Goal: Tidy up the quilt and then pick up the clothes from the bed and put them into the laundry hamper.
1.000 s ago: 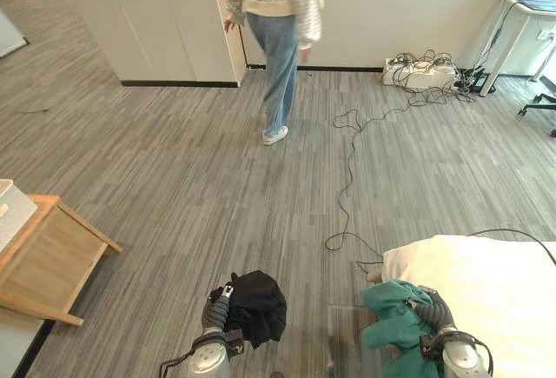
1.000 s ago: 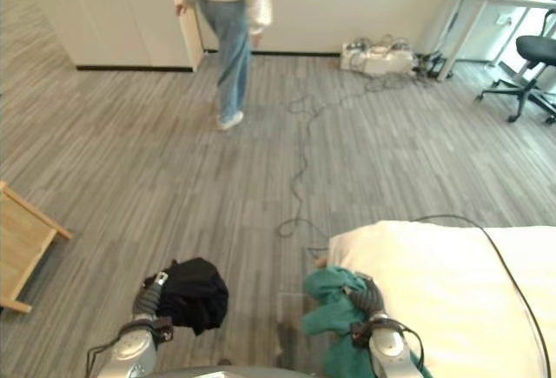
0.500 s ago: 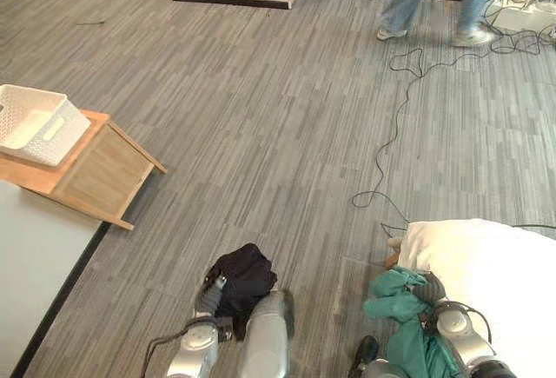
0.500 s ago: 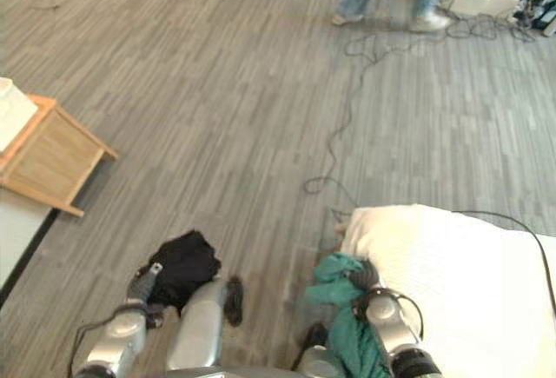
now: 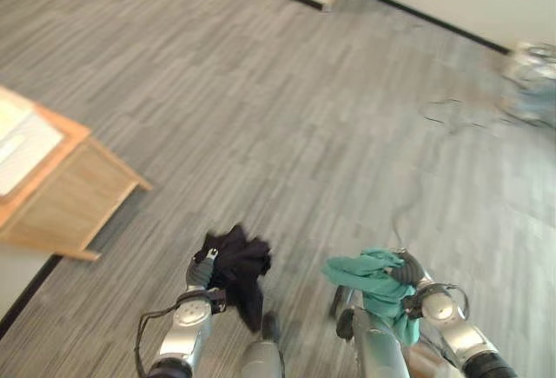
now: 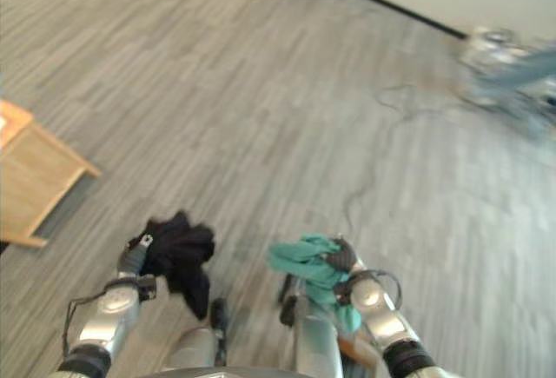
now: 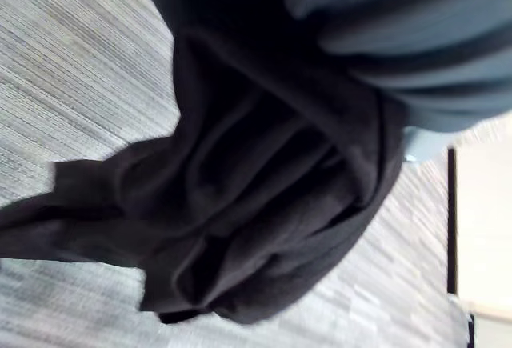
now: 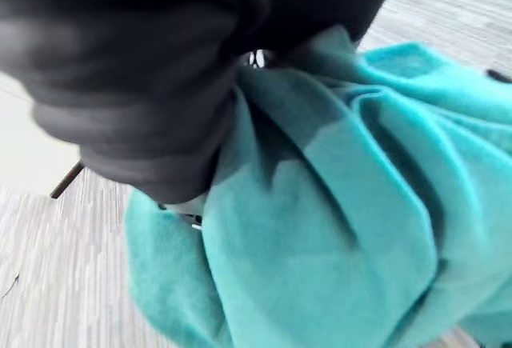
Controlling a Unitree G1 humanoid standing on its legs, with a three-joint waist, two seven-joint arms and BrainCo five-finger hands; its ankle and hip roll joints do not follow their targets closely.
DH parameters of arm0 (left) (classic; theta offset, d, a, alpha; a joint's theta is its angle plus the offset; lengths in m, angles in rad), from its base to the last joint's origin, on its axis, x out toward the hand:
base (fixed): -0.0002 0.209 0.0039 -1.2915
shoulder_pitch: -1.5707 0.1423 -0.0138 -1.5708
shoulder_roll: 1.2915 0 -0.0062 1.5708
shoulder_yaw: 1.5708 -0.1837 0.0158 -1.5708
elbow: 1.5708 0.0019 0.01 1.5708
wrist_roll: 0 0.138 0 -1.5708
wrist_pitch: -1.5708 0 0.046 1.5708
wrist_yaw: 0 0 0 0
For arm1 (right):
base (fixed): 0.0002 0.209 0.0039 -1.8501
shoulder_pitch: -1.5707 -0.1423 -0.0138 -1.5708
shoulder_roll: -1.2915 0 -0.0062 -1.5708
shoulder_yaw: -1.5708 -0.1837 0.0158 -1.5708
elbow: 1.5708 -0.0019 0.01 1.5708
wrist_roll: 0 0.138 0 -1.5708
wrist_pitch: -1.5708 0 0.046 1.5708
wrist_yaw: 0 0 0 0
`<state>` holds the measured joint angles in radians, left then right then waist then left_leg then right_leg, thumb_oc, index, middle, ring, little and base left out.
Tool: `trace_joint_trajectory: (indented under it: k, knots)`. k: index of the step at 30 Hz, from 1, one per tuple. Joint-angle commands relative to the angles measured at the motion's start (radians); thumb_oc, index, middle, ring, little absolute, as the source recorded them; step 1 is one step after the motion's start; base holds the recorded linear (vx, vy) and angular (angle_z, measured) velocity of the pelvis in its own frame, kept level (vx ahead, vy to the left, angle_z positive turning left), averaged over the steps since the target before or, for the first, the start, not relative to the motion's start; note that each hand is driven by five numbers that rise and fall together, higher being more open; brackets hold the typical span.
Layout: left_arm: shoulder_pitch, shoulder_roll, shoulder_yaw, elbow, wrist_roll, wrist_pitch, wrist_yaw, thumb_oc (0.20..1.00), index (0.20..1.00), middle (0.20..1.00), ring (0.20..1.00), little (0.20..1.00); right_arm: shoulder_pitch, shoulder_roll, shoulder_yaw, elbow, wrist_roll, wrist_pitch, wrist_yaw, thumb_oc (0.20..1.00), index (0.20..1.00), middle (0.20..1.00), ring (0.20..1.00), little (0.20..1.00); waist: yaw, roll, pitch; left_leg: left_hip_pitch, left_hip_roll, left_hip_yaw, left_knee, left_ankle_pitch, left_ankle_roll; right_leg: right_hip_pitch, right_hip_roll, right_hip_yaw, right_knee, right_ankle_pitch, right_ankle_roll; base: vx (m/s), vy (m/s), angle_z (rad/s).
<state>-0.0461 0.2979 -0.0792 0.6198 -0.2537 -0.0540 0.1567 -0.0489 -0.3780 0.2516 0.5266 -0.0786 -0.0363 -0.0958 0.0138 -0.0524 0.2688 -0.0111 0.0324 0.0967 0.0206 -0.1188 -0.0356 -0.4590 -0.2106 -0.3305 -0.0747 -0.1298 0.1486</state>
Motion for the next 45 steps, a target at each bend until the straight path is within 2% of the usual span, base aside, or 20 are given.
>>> trace_joint_trajectory:
  k: [1,3,4,5,7,9,10,12,14,15,16,19,21,25,27,32,33,36,39,45]
  knots:
    - [0.037,0.026,-0.052,-0.039,0.079,-0.029,0.009,0.2,0.2,0.2,0.2,0.2,0.017,-0.051,-0.047,-0.007,-0.021,0.02,-0.005,0.2,0.2,0.2,0.2,0.2,-0.012,0.046,-0.006,0.245,0.134,0.017,-0.108,-0.034,-0.1,0.088,-0.128,0.092,0.031,0.253,0.113,1.39,-0.358,2.53]
    - [0.068,0.009,-0.056,-0.034,0.075,-0.034,-0.002,0.2,0.2,0.2,0.2,0.2,0.026,-0.06,-0.03,-0.012,-0.042,0.02,0.013,0.2,0.2,0.2,0.2,0.2,-0.01,0.042,-0.013,0.297,0.135,-0.046,0.133,-0.004,-0.129,0.175,-0.127,0.071,0.121,0.289,0.113,1.18,-0.438,1.32]
    - [0.082,0.002,-0.032,-0.035,0.03,-0.034,0.007,0.2,0.2,0.2,0.2,0.2,0.002,-0.075,-0.014,-0.021,-0.032,0.02,0.018,0.2,0.2,0.2,0.2,0.2,0.014,0.022,0.003,0.156,0.167,-0.053,0.497,0.139,-0.127,0.225,-0.124,0.033,0.147,0.267,0.057,0.9,-0.724,0.89]
    - [0.1,-0.005,-0.015,-0.044,-0.014,-0.036,0.003,0.2,0.2,0.2,0.2,0.2,-0.02,-0.105,-0.016,-0.048,-0.022,0.023,0.019,0.2,0.2,0.2,0.2,0.2,0.089,-0.008,0.04,-0.027,0.161,-0.028,0.755,0.158,-0.101,0.356,-0.08,-0.018,0.112,0.216,0.001,0.64,-0.642,0.73]
    - [0.103,0.0,-0.013,-0.047,-0.016,-0.041,0.005,0.2,0.2,0.2,0.2,0.2,-0.032,-0.117,-0.012,-0.055,-0.024,0.022,0.023,0.2,0.2,0.2,0.2,0.2,0.112,-0.021,0.043,-0.114,0.128,-0.024,0.794,0.121,-0.096,0.411,-0.068,-0.035,0.073,0.2,0.0,0.57,-0.314,-0.36]
    - [0.118,-0.003,-0.008,-0.067,-0.006,-0.035,0.014,0.2,0.2,0.2,0.2,0.2,-0.048,-0.14,-0.003,-0.09,-0.016,0.008,0.022,0.2,0.2,0.2,0.2,0.2,0.189,-0.025,0.02,-0.251,0.065,0.062,0.613,0.052,-0.075,0.54,-0.012,-0.048,0.002,0.137,0.012,1.05,-0.161,-0.03]
    - [0.149,-0.009,0.004,-0.085,0.002,-0.033,0.012,0.2,0.2,0.2,0.2,0.2,-0.055,-0.154,-0.002,-0.087,-0.025,-0.006,0.017,0.2,0.2,0.2,0.2,0.2,0.238,-0.012,-0.01,-0.274,0.069,0.159,0.332,0.092,-0.048,0.613,0.042,-0.074,-0.001,0.074,0.021,1.02,0.008,0.06]
    - [0.167,-0.021,0.007,-0.089,0.017,-0.018,0.01,0.2,0.2,0.2,0.2,0.2,-0.068,-0.159,-0.015,-0.082,-0.04,-0.016,-0.002,0.2,0.2,0.2,0.2,0.2,0.269,-0.01,-0.036,-0.266,0.102,0.312,0.074,0.16,-0.057,0.714,0.097,-0.108,0.003,-0.012,0.031,1.08,-0.069,-0.47]
    - [0.153,-0.035,0.012,-0.077,0.019,0.003,0.018,0.2,0.2,0.2,0.2,0.2,-0.078,-0.156,-0.038,-0.094,-0.051,-0.014,-0.017,0.2,0.2,0.2,0.2,0.2,0.253,-0.026,-0.07,-0.248,0.174,0.565,0.0,0.175,0.002,0.762,0.154,-0.213,0.063,-0.024,0.051,0.77,-0.057,-0.04]
    - [0.155,-0.034,0.013,-0.077,0.019,0.003,0.018,0.2,0.2,0.2,0.2,0.2,-0.077,-0.155,-0.037,-0.096,-0.051,-0.013,-0.016,0.2,0.2,0.2,0.2,0.2,0.253,-0.027,-0.07,-0.241,0.168,0.568,-0.011,0.178,0.004,0.762,0.149,-0.213,0.068,-0.026,0.055,0.7,0.091,1.43]
    - [0.171,-0.037,0.011,-0.076,0.002,0.005,0.028,0.2,0.2,0.2,0.2,0.2,-0.074,-0.129,-0.027,-0.089,-0.06,-0.015,-0.026,0.2,0.2,0.2,0.2,0.2,0.267,-0.067,-0.073,-0.212,0.11,0.56,0.033,0.168,0.047,0.744,0.127,-0.205,0.224,0.065,0.101,0.7,0.064,2.38]
    - [0.178,-0.013,0.013,-0.073,0.003,0.018,0.06,0.2,0.2,0.2,0.2,0.2,-0.043,-0.089,-0.04,-0.105,-0.078,-0.006,-0.02,0.2,0.2,0.2,0.2,0.2,0.259,-0.101,-0.065,-0.149,0.06,0.526,0.061,0.08,0.119,0.622,0.001,-0.165,0.614,0.297,0.113,0.9,-0.015,1.78]
    - [0.175,0.001,0.018,-0.089,0.024,0.015,0.074,0.2,0.2,0.2,0.2,0.2,-0.029,-0.09,-0.048,-0.107,-0.089,-0.005,-0.021,0.2,0.2,0.2,0.2,0.2,0.228,-0.073,-0.066,-0.062,0.039,0.441,0.02,0.057,0.122,0.511,-0.065,-0.133,0.733,0.275,0.113,0.76,-0.118,1.25]
    - [0.164,0.012,0.011,-0.123,0.057,0.001,0.082,0.2,0.2,0.2,0.2,0.2,-0.004,-0.098,-0.06,-0.108,-0.078,-0.008,-0.017,0.2,0.2,0.2,0.2,0.2,0.163,-0.043,-0.066,0.026,0.026,0.294,-0.039,0.063,0.083,0.424,-0.08,-0.081,0.56,0.204,0.096,0.59,-0.214,1.7]
    - [0.169,0.024,0.004,-0.14,0.136,-0.006,0.074,0.2,0.2,0.2,0.2,0.2,0.034,-0.099,-0.086,-0.105,-0.065,-0.01,-0.021,0.2,0.2,0.2,0.2,0.2,0.096,-0.037,-0.05,0.134,0.034,0.082,-0.088,0.01,-0.007,0.324,-0.071,0.061,0.132,0.195,0.094,0.99,-0.579,1.58]
    - [0.164,0.031,0.018,-0.136,0.185,-0.007,0.073,0.2,0.2,0.2,0.2,0.2,0.062,-0.091,-0.095,-0.11,-0.077,-0.007,-0.015,0.2,0.2,0.2,0.2,0.2,0.043,-0.019,-0.052,0.219,0.076,-0.026,-0.096,-0.048,-0.053,0.247,-0.083,0.136,0.044,0.276,0.113,0.64,-0.331,1.74]
    - [0.174,0.02,0.022,-0.149,0.172,-0.022,0.065,0.2,0.2,0.2,0.2,0.2,0.071,-0.088,-0.079,-0.115,-0.082,-0.015,0.009,0.2,0.2,0.2,0.2,0.2,0.028,-0.016,-0.054,0.233,0.086,-0.102,0.065,-0.081,-0.077,0.289,-0.047,0.163,0.081,0.251,0.113,0.57,-0.304,1.25]
    - [0.171,0.023,0.021,-0.19,0.163,-0.029,0.067,0.2,0.2,0.2,0.2,0.2,0.073,-0.098,-0.078,-0.123,-0.084,-0.022,0.011,0.2,0.2,0.2,0.2,0.2,0.039,-0.025,-0.03,0.097,0.09,-0.118,0.366,0.032,-0.108,0.352,-0.037,0.134,0.065,0.239,0.081,0.41,-0.409,1.18]
    - [0.171,0.039,0.023,-0.261,0.186,-0.045,0.079,0.2,0.2,0.2,0.2,0.2,0.075,-0.108,-0.078,-0.129,-0.06,-0.033,-0.013,0.2,0.2,0.2,0.2,0.2,0.086,-0.049,0.012,-0.119,0.148,0.023,0.684,0.086,-0.108,0.495,-0.004,0.055,0.006,0.184,0.02,0.19,-0.342,0.35]
    - [0.189,0.06,0.033,-0.344,0.226,-0.066,0.075,0.2,0.2,0.2,0.2,0.2,0.076,-0.106,-0.078,-0.123,-0.081,-0.035,-0.002,0.2,0.2,0.2,0.2,0.2,0.132,-0.036,-0.02,-0.234,0.203,0.316,0.335,0.1,-0.086,0.637,0.064,-0.045,-0.013,0.058,0.03,0.46,-0.109,0.28]
